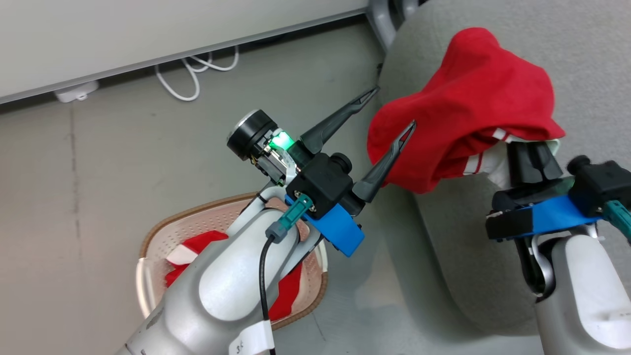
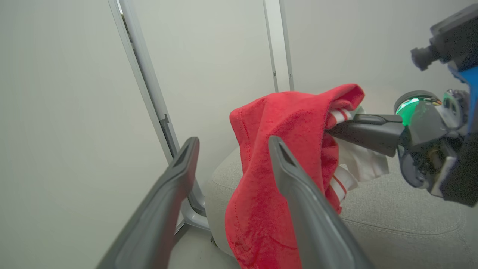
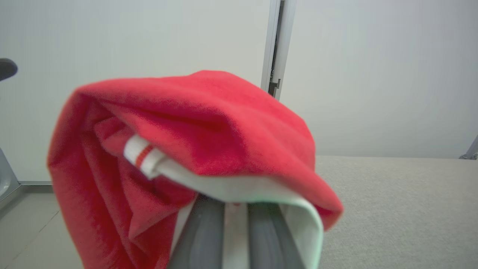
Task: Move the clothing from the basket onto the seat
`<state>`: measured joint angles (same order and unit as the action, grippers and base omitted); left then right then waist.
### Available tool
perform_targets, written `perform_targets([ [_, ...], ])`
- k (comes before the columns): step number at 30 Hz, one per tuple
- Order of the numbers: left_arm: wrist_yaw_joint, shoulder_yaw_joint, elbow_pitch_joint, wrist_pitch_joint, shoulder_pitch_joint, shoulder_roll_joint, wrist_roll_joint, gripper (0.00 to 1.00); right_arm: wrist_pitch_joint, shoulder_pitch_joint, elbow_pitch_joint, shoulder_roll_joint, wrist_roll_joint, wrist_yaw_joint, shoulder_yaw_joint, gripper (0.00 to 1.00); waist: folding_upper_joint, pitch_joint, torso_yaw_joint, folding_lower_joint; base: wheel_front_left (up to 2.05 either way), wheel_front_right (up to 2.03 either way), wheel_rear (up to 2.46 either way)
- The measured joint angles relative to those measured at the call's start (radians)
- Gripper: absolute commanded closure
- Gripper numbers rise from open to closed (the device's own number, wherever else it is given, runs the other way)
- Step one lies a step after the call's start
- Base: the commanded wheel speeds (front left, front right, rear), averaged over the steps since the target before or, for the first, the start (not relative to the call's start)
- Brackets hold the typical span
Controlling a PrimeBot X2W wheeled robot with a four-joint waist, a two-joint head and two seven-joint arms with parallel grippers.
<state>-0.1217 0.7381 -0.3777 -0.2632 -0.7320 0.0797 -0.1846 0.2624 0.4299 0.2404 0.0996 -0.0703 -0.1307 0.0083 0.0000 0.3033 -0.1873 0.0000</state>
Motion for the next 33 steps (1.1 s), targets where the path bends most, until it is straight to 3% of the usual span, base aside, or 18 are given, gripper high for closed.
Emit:
perform_targets([
  [16,-0.007,0.089,-0.005,0.0,0.034,0.008,0.0,0.0,0.0,-0.115,-0.064,-0.036,-0.005,0.0,-0.143,1.0,0.0,0.044,-0.175,0.0,0.0,0.0,0.0],
  [26,-0.007,0.098,-0.005,0.0,0.024,0.012,-0.009,0.0,0.0,-0.108,-0.09,-0.044,-0.005,0.0,-0.161,1.0,0.0,0.054,-0.183,0.0,0.0,0.0,0.0],
  [33,-0.007,0.086,0.003,0.0,-0.014,0.036,-0.002,0.0,0.0,0.026,-0.137,-0.046,-0.011,0.0,-0.201,1.0,0.0,0.107,-0.171,0.0,0.0,0.0,0.0],
])
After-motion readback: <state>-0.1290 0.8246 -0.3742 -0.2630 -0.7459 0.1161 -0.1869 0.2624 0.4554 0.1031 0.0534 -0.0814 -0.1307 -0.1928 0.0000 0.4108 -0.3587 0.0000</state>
